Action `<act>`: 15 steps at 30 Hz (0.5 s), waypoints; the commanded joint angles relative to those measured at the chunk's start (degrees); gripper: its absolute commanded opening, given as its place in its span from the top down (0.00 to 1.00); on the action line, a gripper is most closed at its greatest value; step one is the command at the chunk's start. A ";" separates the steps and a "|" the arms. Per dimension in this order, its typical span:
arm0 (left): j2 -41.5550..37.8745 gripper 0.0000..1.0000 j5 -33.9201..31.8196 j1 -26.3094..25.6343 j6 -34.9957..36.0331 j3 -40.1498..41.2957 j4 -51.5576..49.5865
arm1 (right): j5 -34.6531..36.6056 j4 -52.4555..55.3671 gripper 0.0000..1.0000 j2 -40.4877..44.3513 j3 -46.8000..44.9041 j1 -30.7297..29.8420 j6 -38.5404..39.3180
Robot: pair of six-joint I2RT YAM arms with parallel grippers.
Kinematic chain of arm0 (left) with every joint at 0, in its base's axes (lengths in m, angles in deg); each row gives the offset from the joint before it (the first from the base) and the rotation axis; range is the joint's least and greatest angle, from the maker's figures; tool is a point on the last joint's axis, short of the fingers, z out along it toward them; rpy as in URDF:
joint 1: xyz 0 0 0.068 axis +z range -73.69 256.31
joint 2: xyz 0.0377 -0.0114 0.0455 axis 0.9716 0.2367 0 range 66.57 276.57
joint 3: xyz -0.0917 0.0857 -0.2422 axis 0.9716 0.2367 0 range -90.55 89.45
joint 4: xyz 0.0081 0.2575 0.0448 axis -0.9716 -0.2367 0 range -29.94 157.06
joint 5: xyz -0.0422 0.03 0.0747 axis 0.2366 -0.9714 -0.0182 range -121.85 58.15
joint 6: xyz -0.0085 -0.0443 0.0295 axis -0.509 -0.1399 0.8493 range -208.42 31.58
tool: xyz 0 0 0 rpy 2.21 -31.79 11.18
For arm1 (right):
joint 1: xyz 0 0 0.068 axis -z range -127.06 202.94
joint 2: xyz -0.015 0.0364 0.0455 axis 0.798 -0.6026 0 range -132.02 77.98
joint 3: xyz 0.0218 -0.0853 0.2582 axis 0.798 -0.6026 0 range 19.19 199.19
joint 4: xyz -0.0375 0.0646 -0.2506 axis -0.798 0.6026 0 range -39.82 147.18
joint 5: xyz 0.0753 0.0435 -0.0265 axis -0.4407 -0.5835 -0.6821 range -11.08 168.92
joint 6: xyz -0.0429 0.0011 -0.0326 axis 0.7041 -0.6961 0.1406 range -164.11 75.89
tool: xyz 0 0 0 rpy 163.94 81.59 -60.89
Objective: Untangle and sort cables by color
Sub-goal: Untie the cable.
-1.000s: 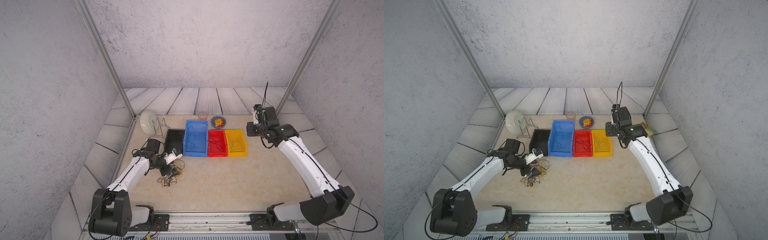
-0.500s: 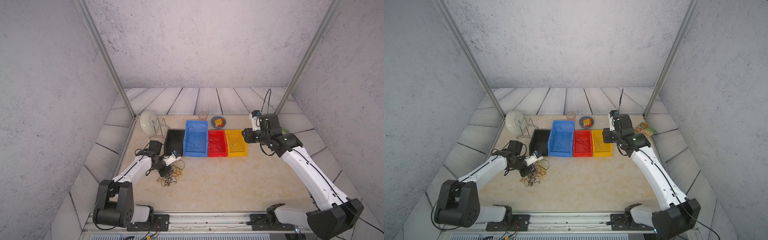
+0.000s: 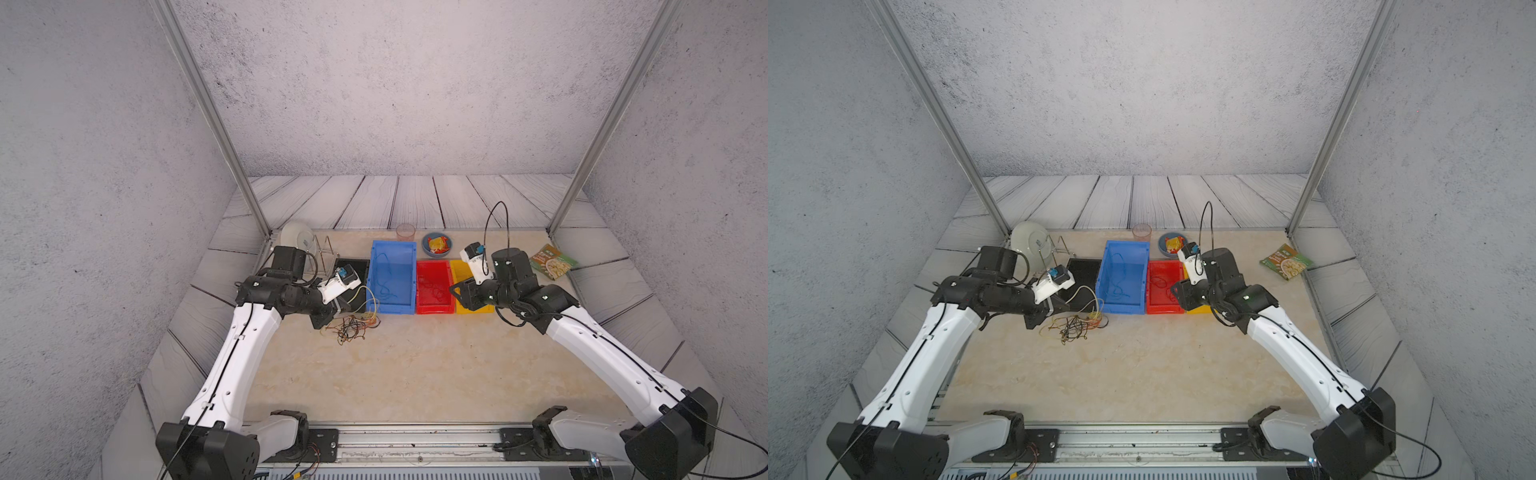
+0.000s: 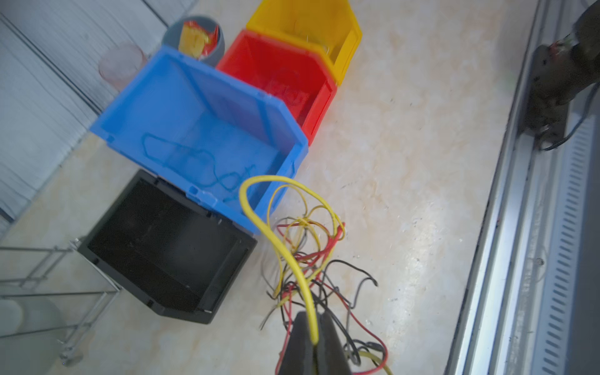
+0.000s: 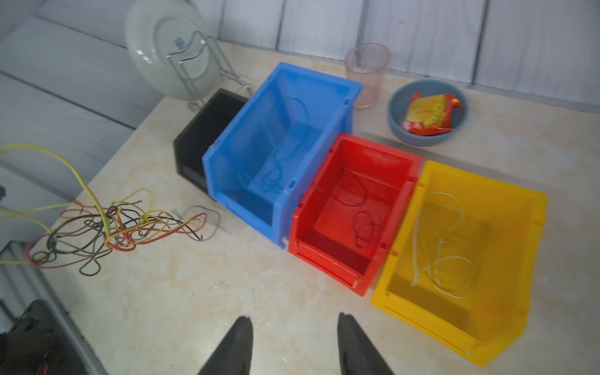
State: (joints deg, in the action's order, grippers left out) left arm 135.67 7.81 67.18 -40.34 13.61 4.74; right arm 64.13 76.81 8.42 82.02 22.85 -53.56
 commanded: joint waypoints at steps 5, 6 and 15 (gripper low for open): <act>2.29 1.00 13.23 -3.22 3.35 -14.16 -17.47 | -16.80 -13.16 0.42 8.55 -5.19 -0.77 1.16; 2.38 1.00 14.75 -3.64 3.18 -15.55 -18.41 | -19.30 -17.87 0.40 10.41 -7.66 -1.10 0.56; 3.91 1.00 21.72 -5.03 0.82 -21.04 -19.99 | -25.96 -34.09 0.27 15.39 -20.10 -7.44 8.51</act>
State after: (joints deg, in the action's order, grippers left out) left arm 138.58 25.45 62.59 -38.81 -6.28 -12.51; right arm 41.70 47.66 24.42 62.70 17.30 -49.80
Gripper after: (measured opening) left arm 0.058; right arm 0.731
